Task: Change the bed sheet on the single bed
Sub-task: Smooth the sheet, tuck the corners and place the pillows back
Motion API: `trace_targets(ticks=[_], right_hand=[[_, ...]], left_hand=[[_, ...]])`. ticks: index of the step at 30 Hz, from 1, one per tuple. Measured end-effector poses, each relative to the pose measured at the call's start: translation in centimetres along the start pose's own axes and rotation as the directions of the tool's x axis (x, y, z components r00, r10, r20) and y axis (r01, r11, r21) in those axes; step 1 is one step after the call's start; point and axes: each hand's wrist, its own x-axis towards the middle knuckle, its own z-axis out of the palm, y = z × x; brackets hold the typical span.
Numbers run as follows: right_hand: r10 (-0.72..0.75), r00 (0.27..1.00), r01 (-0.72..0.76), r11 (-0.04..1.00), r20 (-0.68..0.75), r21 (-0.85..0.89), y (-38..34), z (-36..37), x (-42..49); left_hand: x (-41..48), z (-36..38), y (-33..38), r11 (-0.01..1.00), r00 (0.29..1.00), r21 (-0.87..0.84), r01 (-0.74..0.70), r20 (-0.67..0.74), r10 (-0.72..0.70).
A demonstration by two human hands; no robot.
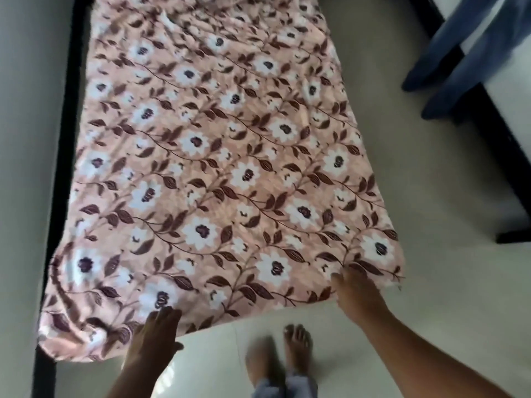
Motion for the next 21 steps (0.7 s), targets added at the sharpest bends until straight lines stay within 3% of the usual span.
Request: trace_targets(ticks=[2,5,7,12,17,18,20,21], right_hand=[[0.036,0.999,-0.035,0.999,0.031,-0.021,2.4,0.7,-0.1],[0.016,0.998,-0.013,0.999,0.068,-0.04,4.5,1.1,0.1],[0.005,1.0,-0.005,0.999,0.02,-0.035,4.6,1.0,0.1],[-0.012,0.996,0.012,1.0,-0.088,0.0,5.1,2.8,1.0],[-0.108,0.983,0.109,0.994,-0.146,-0.003,6.1,3.5,0.7],[-0.125,0.979,0.126,0.992,-0.162,-0.006,6.3,3.8,0.7],[-0.153,0.975,0.151,0.988,-0.16,-0.027,6.7,4.2,0.9],[-0.169,0.973,0.165,0.986,-0.156,-0.036,6.8,4.2,1.2]], left_hand=[[-0.4,0.7,1.9,0.997,0.995,0.08,-0.01,0.103,0.001],[-0.6,0.8,2.3,0.979,0.998,0.198,0.04,0.037,-0.048],[-0.7,1.0,1.9,0.975,0.999,0.216,0.042,0.004,-0.044],[1.1,0.2,1.4,0.979,0.994,0.179,0.103,-0.05,-0.095],[0.6,0.4,1.3,0.99,0.998,0.14,0.008,-0.069,0.002],[0.4,0.7,1.2,0.988,0.992,0.125,0.092,-0.098,-0.08],[0.1,0.5,0.2,0.982,0.999,0.184,-0.035,0.005,0.035],[0.7,1.5,0.1,0.982,1.0,0.187,-0.014,-0.023,0.019]])
